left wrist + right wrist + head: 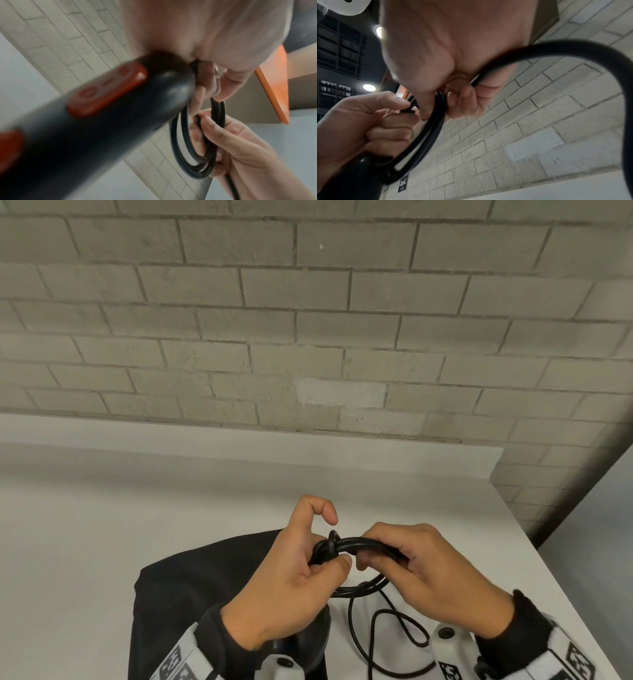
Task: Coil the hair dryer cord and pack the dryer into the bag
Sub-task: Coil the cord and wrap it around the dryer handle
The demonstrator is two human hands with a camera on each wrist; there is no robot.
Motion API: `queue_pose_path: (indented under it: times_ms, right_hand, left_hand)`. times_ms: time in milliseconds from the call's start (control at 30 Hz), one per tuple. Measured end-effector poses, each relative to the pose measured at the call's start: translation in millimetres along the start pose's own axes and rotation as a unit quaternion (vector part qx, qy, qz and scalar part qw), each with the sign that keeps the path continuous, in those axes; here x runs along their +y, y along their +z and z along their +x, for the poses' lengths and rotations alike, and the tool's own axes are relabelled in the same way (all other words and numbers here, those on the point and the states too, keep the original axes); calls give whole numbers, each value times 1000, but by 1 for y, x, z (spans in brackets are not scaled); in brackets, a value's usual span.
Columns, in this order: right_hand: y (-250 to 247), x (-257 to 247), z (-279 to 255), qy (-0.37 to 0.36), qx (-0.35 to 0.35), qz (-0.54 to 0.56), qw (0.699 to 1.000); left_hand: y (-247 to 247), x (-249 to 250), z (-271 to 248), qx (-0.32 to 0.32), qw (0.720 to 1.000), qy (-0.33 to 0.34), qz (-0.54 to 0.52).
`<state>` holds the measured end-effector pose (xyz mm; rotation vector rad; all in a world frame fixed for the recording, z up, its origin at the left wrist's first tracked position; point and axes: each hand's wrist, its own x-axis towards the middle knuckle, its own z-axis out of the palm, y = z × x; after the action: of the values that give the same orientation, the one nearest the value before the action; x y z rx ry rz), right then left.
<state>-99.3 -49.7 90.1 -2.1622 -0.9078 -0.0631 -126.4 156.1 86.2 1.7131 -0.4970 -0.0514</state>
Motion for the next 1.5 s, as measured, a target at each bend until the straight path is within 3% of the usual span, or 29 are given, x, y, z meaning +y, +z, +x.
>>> queue_pose_path:
  times_ms: [200,367,533,767,1000,1233,1500]
  right_hand:
    - [2,2,-5,33,-21,114,993]
    - [-8,1,-7,68,-97,227,967]
    - [-11,3,-7,68,-133,295,944]
    - [-7,2,-6,42,-102,237,965]
    - [7,14,-7,47,-84,365,926]
    - [22,21,-9,45,-39,437,898]
    - [25,14,-2,42,24,365,930]
  left_hand:
    - [-9,1,0,-39,999,-8,30]
    - [-13,3,-5,-74,992,16,100]
    - [-11,1,-3,-68,984,44,159]
    - [-9,1,-10,-36,983,84,158]
    - [-5,-8,-11,25,980,96,174]
    - [3,-9,-16,36,995,73,50]
    - [4,-16,-14,75,995,39,49]
